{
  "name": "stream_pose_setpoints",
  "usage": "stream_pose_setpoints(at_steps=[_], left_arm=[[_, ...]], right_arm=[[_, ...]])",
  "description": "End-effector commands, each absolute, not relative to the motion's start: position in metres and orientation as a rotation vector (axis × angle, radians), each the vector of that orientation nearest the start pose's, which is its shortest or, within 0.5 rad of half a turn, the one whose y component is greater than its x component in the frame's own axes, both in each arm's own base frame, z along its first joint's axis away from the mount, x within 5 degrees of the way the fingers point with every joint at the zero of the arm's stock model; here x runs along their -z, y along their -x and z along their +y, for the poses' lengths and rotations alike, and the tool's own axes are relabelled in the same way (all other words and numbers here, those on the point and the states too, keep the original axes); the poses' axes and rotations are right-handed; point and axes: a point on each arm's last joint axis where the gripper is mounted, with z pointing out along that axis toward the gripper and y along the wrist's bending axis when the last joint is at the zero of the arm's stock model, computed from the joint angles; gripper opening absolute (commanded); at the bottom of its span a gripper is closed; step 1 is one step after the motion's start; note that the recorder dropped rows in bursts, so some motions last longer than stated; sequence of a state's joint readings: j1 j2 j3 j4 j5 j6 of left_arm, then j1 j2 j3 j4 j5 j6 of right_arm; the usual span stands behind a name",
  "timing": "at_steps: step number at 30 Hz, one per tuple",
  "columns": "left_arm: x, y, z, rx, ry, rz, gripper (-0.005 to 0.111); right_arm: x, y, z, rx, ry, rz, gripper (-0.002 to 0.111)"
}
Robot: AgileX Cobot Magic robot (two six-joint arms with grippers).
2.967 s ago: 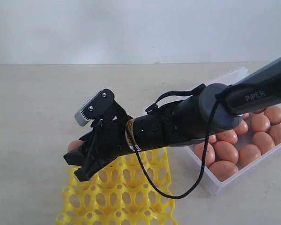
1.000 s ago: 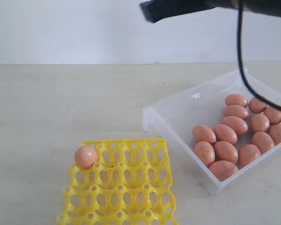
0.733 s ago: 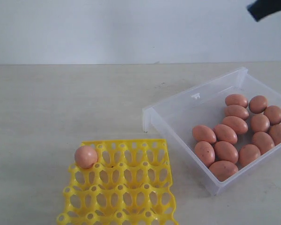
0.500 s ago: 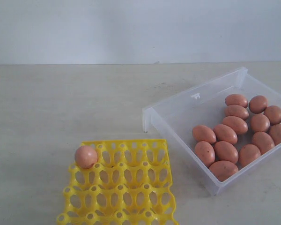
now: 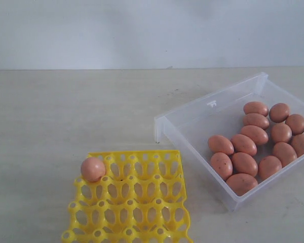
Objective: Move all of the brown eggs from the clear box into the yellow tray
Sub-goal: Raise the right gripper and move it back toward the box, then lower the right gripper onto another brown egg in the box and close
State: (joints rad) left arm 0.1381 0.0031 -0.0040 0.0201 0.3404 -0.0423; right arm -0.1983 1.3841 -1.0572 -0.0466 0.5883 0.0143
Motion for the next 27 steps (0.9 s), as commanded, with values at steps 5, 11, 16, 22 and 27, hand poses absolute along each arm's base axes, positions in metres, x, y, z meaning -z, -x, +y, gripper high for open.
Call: stream_pose_setpoints(at_steps=[5,11,16,22,27], left_arm=[[-0.183,-0.053,0.007,-0.084,0.139,1.816,0.004],[-0.183,-0.053,0.007,-0.084,0.139,1.816,0.004],[-0.183,-0.053,0.007,-0.084,0.139,1.816,0.004],[-0.183,-0.053,0.007,-0.084,0.139,1.816,0.004],[-0.183,-0.053,0.007,-0.084,0.139,1.816,0.004]], right_arm=[[-0.263,-0.317,-0.042,-0.368,0.003,2.991,0.0],[-0.274,-0.338,-0.027,-0.63,0.097,2.808,0.0],[-0.264,-0.353,0.0,-0.629,0.235,2.743,0.0],[-0.227,-0.367,0.03,-0.598,0.541,2.785,0.001],[-0.208,-0.372,0.032,-0.593,0.577,2.82,0.023]])
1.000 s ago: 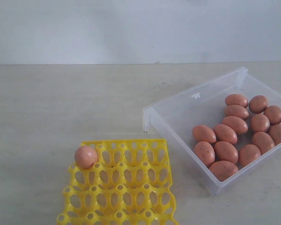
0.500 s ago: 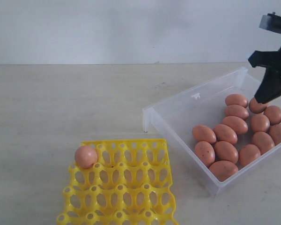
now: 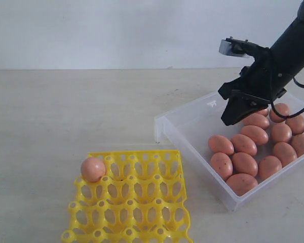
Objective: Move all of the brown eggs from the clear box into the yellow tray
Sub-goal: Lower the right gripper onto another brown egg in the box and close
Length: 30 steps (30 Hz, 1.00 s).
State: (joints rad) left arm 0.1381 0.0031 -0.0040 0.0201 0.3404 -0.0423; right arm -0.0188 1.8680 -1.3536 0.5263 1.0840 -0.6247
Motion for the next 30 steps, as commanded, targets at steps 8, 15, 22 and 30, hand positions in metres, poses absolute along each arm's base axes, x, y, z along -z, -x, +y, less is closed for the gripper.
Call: stream_pose_setpoints(at_steps=[8,15,22,30], left_arm=[[-0.183,-0.053,0.007,-0.084,0.139,1.816,0.004],[-0.183,-0.053,0.007,-0.084,0.139,1.816,0.004],[-0.183,-0.053,0.007,-0.084,0.139,1.816,0.004],[-0.183,-0.053,0.007,-0.084,0.139,1.816,0.004]], right_arm=[[-0.206,-0.375,0.029,-0.524,0.592,2.815,0.047],[-0.209,-0.379,0.034,-0.569,0.545,2.763,0.047],[-0.202,-0.384,0.053,-0.375,0.741,2.705,0.047],[-0.16,-0.388,0.068,-0.355,0.749,2.823,0.047]])
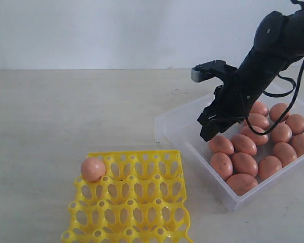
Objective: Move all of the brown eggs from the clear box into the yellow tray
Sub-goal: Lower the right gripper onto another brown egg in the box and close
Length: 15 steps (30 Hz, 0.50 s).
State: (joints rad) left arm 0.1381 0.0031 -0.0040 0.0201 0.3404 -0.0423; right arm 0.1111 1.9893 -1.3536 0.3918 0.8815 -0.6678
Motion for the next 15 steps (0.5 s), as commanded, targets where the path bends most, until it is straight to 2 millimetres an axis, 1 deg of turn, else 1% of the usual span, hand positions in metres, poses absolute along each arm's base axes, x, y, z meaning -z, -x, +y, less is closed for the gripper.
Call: stream_pose_setpoints(at_steps=[1,7,9,10,11,12,14,15], left_arm=[[-0.183,-0.053,0.007,-0.084,0.139,1.816,0.004],[-0.183,-0.053,0.007,-0.084,0.139,1.816,0.004],[-0.183,-0.053,0.007,-0.084,0.139,1.816,0.004],[-0.183,-0.053,0.007,-0.084,0.139,1.816,0.004],[-0.183,-0.053,0.007,-0.084,0.139,1.816,0.004],[-0.183,-0.053,0.007,-0.084,0.139,1.816,0.004],[-0.183,-0.053,0.007,-0.084,0.139,1.816,0.004],[-0.183,-0.053,0.007,-0.084,0.139,1.816,0.004]], right_arm=[[-0.154,-0.389,0.067,-0.349,0.749,2.836,0.047],[-0.138,-0.387,0.068,-0.381,0.767,2.902,0.047],[-0.136,-0.387,0.068,-0.38,0.766,2.904,0.047],[-0.136,-0.387,0.068,-0.38,0.766,2.904,0.045],[-0.136,-0.388,0.067,-0.379,0.765,2.902,0.041],[-0.136,-0.388,0.067,-0.378,0.764,2.901,0.036],[-0.136,-0.388,0.067,-0.372,0.761,2.894,0.021],[-0.136,-0.389,0.067,-0.371,0.76,2.892,0.012]])
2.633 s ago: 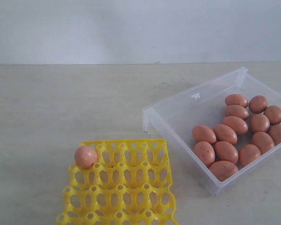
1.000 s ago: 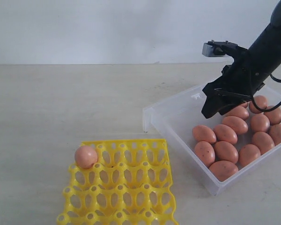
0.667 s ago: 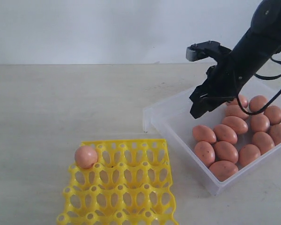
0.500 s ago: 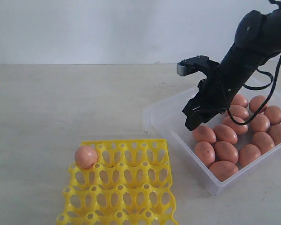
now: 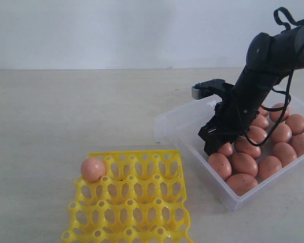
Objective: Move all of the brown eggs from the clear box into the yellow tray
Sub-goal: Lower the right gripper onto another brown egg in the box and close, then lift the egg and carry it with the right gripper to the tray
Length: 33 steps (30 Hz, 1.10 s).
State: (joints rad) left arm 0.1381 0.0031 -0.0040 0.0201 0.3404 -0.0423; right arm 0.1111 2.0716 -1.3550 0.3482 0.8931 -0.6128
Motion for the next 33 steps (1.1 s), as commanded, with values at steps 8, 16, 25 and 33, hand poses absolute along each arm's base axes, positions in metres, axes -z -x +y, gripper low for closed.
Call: stream_pose_setpoints(at_steps=[8,16,25,33], left_arm=[[-0.183,-0.053,0.007,-0.084,0.139,1.816,0.004],[-0.183,-0.053,0.007,-0.084,0.139,1.816,0.004],[-0.183,-0.053,0.007,-0.084,0.139,1.816,0.004],[-0.183,-0.053,0.007,-0.084,0.139,1.816,0.004]], right_arm=[[-0.14,-0.393,0.068,-0.358,0.721,2.85,0.0],[-0.19,-0.394,0.068,-0.342,0.455,2.699,0.0],[-0.238,-0.32,0.068,-0.164,0.133,2.142,0.0],[-0.256,-0.24,0.07,-0.131,-0.094,1.629,0.0]])
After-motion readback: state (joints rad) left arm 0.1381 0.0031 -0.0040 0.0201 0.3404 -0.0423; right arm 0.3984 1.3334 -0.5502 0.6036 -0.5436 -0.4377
